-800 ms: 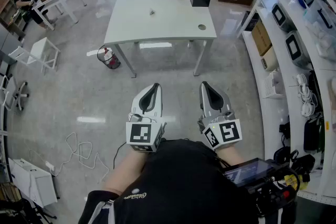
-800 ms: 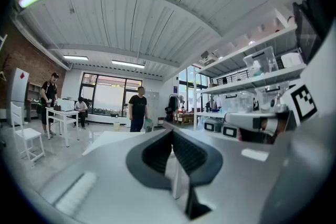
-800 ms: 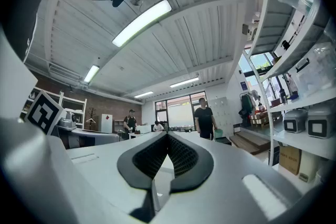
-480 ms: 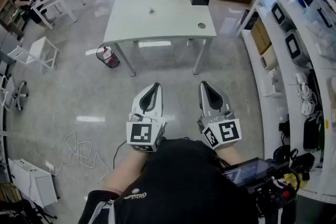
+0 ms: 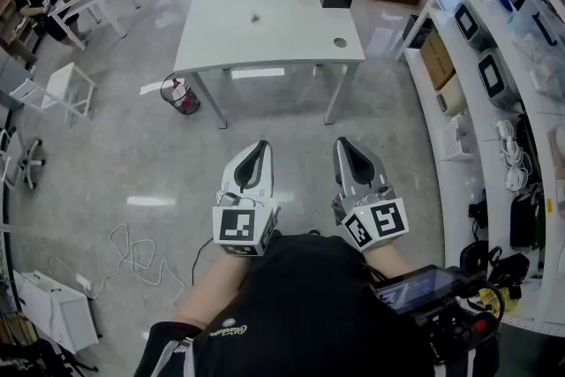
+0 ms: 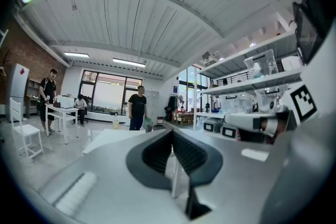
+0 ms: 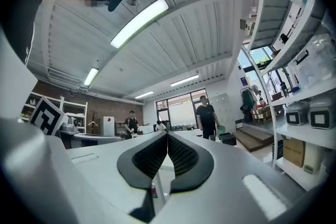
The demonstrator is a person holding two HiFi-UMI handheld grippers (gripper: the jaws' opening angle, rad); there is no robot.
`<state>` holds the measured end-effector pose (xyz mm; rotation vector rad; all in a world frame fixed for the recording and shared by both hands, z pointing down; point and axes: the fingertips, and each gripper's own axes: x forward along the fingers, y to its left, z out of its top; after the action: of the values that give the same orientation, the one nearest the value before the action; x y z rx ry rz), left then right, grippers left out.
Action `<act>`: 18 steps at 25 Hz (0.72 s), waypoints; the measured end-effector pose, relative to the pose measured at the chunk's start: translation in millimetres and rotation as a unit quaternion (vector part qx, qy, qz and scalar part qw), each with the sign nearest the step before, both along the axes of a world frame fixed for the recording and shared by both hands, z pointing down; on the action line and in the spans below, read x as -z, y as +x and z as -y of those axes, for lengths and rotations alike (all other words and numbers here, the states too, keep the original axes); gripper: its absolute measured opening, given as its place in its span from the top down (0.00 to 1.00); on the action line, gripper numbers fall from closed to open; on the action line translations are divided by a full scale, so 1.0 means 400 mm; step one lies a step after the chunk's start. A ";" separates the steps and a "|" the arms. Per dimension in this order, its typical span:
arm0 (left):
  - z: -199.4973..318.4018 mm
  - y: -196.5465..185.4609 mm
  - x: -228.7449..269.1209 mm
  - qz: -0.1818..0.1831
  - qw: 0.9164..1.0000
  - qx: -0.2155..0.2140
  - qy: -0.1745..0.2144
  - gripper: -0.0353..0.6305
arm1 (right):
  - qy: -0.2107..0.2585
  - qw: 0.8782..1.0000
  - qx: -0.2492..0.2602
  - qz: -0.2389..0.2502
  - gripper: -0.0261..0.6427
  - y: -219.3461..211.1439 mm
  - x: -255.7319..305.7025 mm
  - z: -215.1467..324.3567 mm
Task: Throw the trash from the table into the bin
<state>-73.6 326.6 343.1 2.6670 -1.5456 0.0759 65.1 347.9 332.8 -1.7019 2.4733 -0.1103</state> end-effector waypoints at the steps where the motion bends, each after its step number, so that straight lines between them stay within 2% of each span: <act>1: 0.003 -0.009 -0.003 -0.001 1.000 0.000 -0.001 0.93 | -0.001 1.000 0.000 -0.002 0.96 -0.009 -0.002 0.003; 12: 0.042 -0.137 -0.059 -0.013 1.000 -0.001 -0.025 0.93 | -0.015 1.000 -0.007 -0.026 0.96 -0.106 -0.034 0.036; 18: 0.081 -0.148 -0.062 -0.010 1.000 -0.012 -0.027 0.93 | -0.019 0.999 -0.018 -0.027 0.96 -0.116 -0.034 0.074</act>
<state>-132.8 294.1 367.9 2.6374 -1.4850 0.0912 18.5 318.2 346.3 -1.7854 2.4933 -0.1093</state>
